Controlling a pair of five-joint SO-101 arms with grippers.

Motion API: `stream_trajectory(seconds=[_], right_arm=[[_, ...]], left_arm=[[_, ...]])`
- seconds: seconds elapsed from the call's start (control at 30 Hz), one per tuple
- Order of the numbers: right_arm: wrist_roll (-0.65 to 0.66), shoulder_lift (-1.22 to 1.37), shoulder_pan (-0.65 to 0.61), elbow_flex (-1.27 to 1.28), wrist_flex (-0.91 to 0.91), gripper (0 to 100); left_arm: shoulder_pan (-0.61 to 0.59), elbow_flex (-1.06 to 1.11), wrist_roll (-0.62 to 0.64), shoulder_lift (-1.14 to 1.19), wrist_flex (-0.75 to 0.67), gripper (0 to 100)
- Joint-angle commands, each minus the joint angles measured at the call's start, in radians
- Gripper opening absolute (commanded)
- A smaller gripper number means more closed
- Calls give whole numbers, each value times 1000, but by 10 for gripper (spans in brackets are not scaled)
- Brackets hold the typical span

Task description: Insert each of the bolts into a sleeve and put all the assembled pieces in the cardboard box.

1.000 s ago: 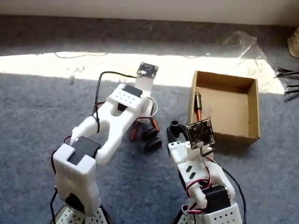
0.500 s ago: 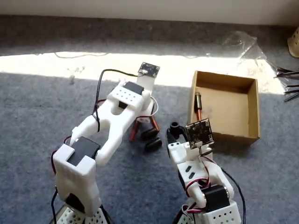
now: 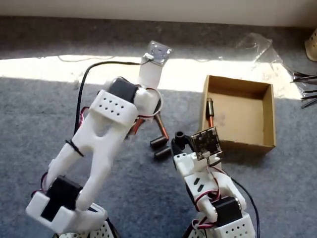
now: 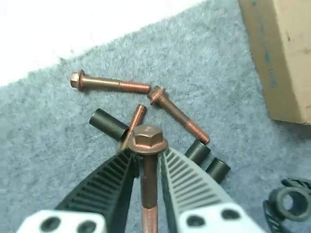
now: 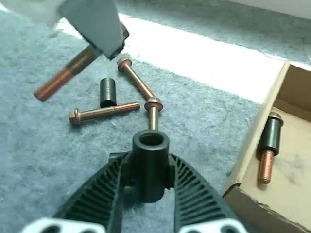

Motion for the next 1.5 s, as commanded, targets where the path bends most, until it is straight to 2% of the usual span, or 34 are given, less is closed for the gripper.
stream_trajectory(seconds=[0.0, 0.23, 0.37, 0.5, 0.7, 0.93, 1.23, 1.47], right_arm=[[-2, -13, -33, 16, -38, 5], [0, -13, -35, 148, -280, 5], [0, -13, -53, 171, -294, 5], [0, -13, -140, 171, -297, 5], [0, -13, -246, 180, -433, 5], [0, -7, -255, 203, -530, 5], [-2, -2, -255, 203, -552, 5], [-2, -2, -255, 203, -503, 5]], left_arm=[[8, -39, -21, -217, 29, 5], [5, 128, -23, -484, -8, 5], [-33, 262, -81, -624, -100, 5], [-71, 398, -81, -762, -199, 5], [-82, 544, -80, -949, -324, 5], [-82, 671, -80, -1141, -414, 5], [-82, 809, -80, -1348, -535, 5], [-82, 961, -80, -1497, -695, 5]])
